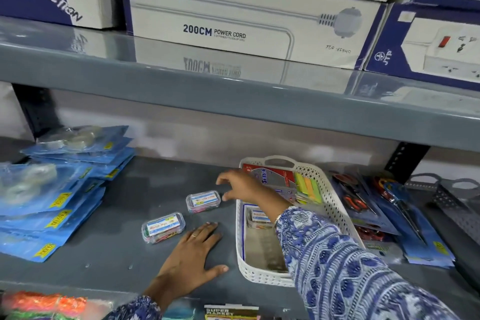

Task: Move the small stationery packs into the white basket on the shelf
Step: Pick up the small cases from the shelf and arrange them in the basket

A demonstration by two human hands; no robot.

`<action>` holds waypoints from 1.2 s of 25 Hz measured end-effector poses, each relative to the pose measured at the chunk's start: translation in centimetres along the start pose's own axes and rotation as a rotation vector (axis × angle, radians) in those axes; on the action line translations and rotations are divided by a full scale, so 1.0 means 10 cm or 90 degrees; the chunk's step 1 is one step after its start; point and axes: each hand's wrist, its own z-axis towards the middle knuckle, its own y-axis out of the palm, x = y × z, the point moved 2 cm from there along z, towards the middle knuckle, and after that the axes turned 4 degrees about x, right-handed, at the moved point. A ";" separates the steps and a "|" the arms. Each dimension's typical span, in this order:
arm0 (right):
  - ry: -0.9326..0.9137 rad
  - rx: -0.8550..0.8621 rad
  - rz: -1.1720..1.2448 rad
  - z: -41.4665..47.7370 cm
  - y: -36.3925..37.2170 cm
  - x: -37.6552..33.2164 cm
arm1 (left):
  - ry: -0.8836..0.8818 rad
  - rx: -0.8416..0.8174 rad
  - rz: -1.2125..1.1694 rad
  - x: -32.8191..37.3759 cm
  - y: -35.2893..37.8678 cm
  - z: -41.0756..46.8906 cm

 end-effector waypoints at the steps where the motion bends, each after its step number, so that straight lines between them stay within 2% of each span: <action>1: -0.013 -0.018 -0.024 0.07 0.08 -0.02 | 0.004 0.005 0.010 -0.01 0.01 0.00; 8: -0.046 -0.087 -0.054 0.25 0.31 -0.11 | 0.000 0.005 0.022 0.00 0.02 0.00; 16: -0.065 -0.068 -0.106 0.31 0.43 -0.08 | -0.010 -0.010 -0.017 -0.02 0.02 0.00; 19: -0.057 -0.011 -0.082 0.27 0.35 -0.12 | -0.014 -0.007 -0.019 -0.02 0.01 -0.01; 23: -0.042 0.105 0.042 0.14 -0.06 -0.16 | -0.010 0.018 -0.012 -0.02 0.00 0.01; 27: 0.039 0.152 0.089 -0.30 -0.60 0.04 | -0.004 0.018 -0.013 -0.03 0.01 -0.01; 30: 0.109 0.077 0.096 -0.86 -0.58 0.34 | 0.000 0.018 -0.021 -0.03 0.03 -0.01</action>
